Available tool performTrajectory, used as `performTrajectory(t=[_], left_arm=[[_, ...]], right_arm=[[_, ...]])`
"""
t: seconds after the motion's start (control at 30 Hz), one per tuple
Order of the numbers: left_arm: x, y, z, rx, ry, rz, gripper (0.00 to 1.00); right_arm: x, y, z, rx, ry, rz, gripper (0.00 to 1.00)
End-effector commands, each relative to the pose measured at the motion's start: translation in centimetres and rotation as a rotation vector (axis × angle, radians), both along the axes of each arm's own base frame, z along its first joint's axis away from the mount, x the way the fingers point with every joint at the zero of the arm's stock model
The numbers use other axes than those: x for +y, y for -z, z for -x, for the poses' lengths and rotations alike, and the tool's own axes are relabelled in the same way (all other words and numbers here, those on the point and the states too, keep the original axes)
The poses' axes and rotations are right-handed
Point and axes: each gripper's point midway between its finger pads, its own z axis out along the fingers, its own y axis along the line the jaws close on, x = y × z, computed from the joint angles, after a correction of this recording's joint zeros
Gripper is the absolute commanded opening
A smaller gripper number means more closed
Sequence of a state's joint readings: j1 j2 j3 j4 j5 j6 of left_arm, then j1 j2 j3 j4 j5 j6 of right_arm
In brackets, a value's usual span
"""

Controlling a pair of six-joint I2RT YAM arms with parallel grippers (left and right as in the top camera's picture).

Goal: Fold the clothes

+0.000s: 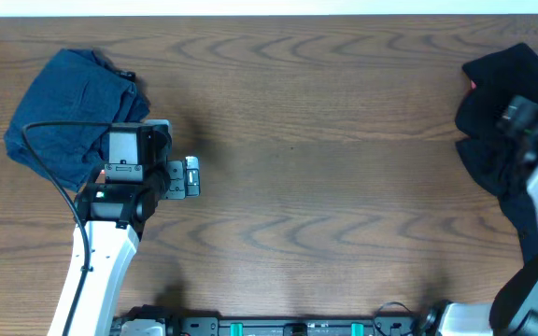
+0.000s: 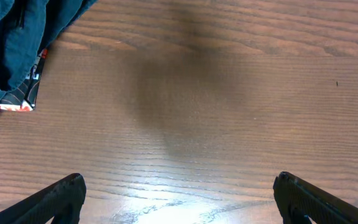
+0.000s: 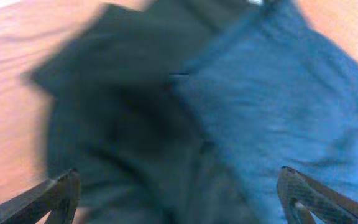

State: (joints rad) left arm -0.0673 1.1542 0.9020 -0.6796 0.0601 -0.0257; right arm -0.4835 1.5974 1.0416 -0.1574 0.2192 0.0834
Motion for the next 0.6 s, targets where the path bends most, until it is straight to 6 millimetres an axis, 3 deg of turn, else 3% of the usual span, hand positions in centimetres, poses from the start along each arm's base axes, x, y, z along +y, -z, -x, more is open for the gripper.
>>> performTrajectory(t=[0.0, 0.17, 0.57], left_arm=[[0.0, -0.8, -0.5, -0.021, -0.006, 0.004, 0.98], [0.0, -0.8, -0.5, -0.024, -0.006, 0.004, 0.98], [0.0, -1.0, -0.8, -0.038, -0.006, 0.005, 0.98]], right_arm=[[-3.4, 1.7, 1.4, 0.037, 0.077, -0.001, 0.94], [-6.4, 5.3, 2.8, 0.075, 0.122, -0.042, 0.92], [-8.2, 10.4, 3.4, 0.14, 0.142, -0.064, 0.83]])
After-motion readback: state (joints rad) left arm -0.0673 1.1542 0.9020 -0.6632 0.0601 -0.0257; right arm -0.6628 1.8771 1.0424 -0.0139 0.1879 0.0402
